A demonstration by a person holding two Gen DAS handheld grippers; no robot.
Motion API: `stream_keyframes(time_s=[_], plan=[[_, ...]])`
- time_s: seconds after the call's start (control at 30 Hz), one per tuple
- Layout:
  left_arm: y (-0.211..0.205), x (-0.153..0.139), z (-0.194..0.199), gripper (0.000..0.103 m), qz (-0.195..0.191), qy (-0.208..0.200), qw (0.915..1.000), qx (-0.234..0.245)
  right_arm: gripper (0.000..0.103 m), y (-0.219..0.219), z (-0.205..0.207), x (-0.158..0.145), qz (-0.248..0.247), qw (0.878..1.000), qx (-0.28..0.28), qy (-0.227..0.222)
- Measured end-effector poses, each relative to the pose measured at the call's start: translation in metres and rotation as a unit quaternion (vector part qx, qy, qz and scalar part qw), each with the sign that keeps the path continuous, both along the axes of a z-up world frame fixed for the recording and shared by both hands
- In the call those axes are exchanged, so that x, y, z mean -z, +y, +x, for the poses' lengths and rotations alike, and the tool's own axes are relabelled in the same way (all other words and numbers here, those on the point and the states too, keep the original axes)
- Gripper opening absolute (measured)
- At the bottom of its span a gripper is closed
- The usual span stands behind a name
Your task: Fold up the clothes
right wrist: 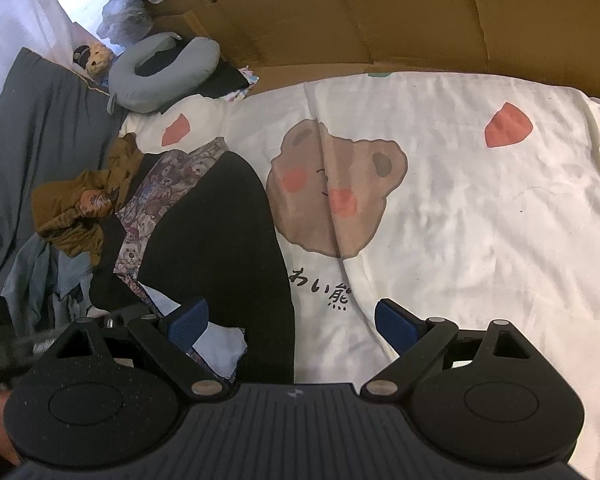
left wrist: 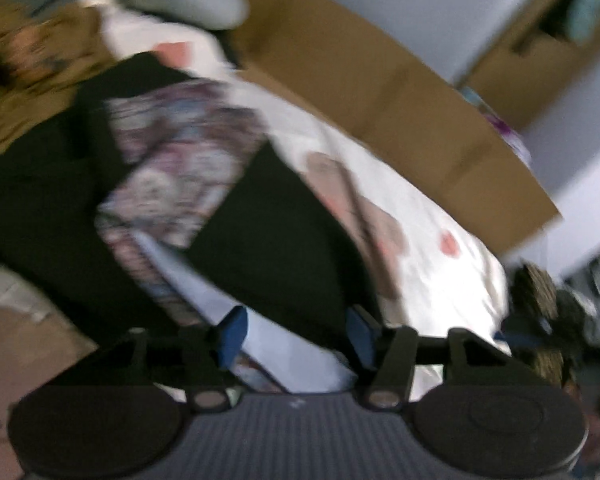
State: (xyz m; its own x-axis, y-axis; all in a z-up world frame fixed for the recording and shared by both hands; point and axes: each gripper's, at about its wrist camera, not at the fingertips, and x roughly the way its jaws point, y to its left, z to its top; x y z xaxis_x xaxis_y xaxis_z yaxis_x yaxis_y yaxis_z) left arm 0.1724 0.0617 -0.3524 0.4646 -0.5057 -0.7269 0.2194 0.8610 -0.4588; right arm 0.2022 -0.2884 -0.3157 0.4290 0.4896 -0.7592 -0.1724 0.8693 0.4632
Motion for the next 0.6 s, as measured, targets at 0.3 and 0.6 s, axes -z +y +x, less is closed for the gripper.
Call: stream_keyframes(time_s=[0.3, 0.6], plan=[[0.012, 0.017, 0.013, 0.059, -0.005, -0.024, 0.9979, -0.061, 0.093, 0.006, -0.002, 0.000, 0.001, 1.000, -0.010, -0.004], [0.014, 0.033, 0.022, 0.057, -0.020, -0.054, 0.9941, -0.092, 0.093, 0.013, -0.003, 0.002, -0.001, 1.000, -0.019, 0.000]])
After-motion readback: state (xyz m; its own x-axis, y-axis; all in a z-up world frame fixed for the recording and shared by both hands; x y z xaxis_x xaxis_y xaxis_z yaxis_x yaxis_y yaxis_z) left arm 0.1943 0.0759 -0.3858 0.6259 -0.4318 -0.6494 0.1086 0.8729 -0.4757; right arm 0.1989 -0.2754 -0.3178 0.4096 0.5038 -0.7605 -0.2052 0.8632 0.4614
